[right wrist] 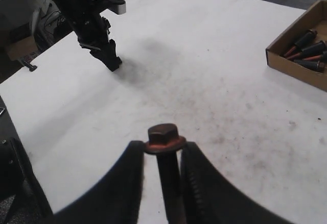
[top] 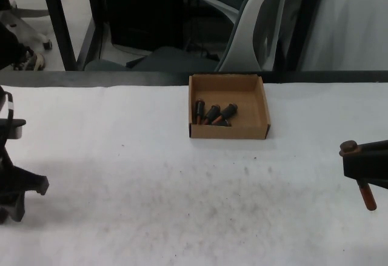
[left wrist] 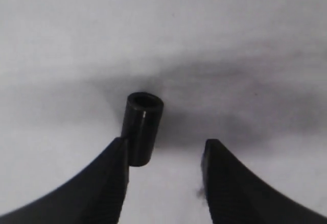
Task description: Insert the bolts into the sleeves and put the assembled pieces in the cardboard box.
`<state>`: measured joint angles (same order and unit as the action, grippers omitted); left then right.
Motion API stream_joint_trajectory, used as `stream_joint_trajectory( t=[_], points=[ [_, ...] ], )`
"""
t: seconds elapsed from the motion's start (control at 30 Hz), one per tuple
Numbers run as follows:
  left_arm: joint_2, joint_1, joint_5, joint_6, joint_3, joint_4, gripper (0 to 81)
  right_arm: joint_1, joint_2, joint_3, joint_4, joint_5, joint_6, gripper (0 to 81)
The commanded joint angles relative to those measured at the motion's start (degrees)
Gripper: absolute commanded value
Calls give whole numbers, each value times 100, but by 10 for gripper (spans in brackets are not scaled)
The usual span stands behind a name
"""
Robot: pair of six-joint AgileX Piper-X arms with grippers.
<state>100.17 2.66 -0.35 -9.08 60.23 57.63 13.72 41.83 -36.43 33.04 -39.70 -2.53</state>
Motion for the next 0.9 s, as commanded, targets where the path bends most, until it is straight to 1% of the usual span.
stream_joint_trajectory(
  t=[0.0,0.27,0.33,0.57,0.67,0.77,0.8,0.83,0.87],
  points=[
    [117,21,-161,11,3,-103,438,11,1,2,-79,-57,7,2],
    [144,21,-217,11,3,-364,429,11,-1,2,-79,-57,27,2],
    [161,21,-228,11,3,-416,407,11,-1,2,-79,-57,137,2],
    [457,29,-305,11,3,-311,309,11,-1,2,-79,-57,155,2],
    [554,29,-305,11,3,-211,225,11,-1,2,-79,-57,155,2],
    [557,29,-305,6,-6,-210,84,11,-1,2,-97,-57,171,2],
    [546,29,-278,-27,-6,-210,22,11,-1,2,-126,-57,221,2],
    [543,29,-152,-50,-6,-196,6,11,-1,2,-174,-57,253,2],
    [527,29,35,-44,-6,-184,6,11,-1,2,-230,-57,253,2]
  ],
)
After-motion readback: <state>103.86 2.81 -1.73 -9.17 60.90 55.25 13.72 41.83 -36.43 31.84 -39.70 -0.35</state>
